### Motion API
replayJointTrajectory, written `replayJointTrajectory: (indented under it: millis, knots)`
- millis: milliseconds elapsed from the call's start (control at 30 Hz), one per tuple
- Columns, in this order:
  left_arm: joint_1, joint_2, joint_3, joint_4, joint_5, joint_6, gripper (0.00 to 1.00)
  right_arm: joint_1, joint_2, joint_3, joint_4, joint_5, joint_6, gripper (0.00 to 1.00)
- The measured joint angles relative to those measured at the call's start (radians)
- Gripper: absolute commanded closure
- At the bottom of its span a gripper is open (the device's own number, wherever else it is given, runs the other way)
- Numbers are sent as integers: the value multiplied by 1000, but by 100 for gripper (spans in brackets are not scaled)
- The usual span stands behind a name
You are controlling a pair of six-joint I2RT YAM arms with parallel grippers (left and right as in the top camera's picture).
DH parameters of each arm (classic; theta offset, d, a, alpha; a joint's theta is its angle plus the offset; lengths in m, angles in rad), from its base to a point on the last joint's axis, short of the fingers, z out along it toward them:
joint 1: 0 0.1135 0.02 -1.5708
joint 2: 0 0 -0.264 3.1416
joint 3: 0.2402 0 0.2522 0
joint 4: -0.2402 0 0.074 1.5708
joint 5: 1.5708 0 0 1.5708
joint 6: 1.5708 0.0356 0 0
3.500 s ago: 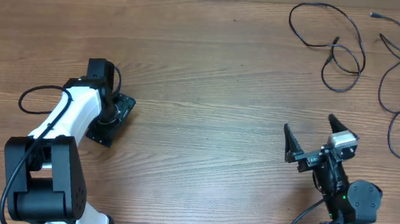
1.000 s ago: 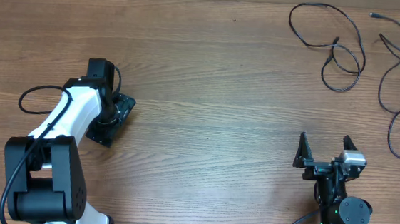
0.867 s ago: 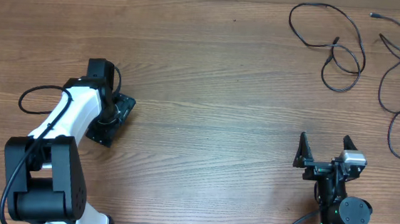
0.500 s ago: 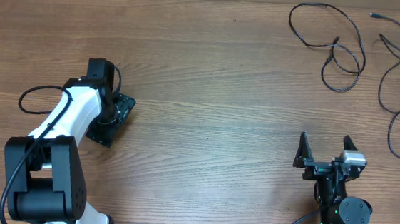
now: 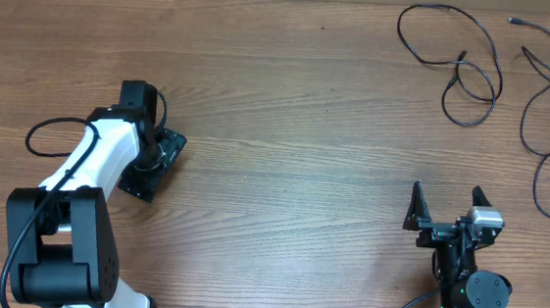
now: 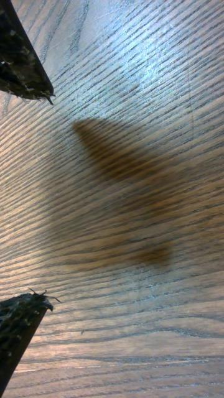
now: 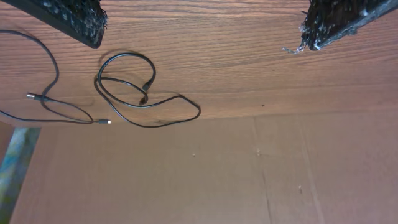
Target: Untangle cables
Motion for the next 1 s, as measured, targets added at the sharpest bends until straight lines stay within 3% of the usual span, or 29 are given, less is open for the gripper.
replayJointTrajectory:
  millis: [433, 1000]
  knots:
    - [-32, -44, 0, 0, -10, 0, 1, 0, 0, 0, 0, 0, 0, 0]
    - [-190, -638, 0, 0, -11, 0, 1, 0, 0, 0, -2, 0, 0, 0]
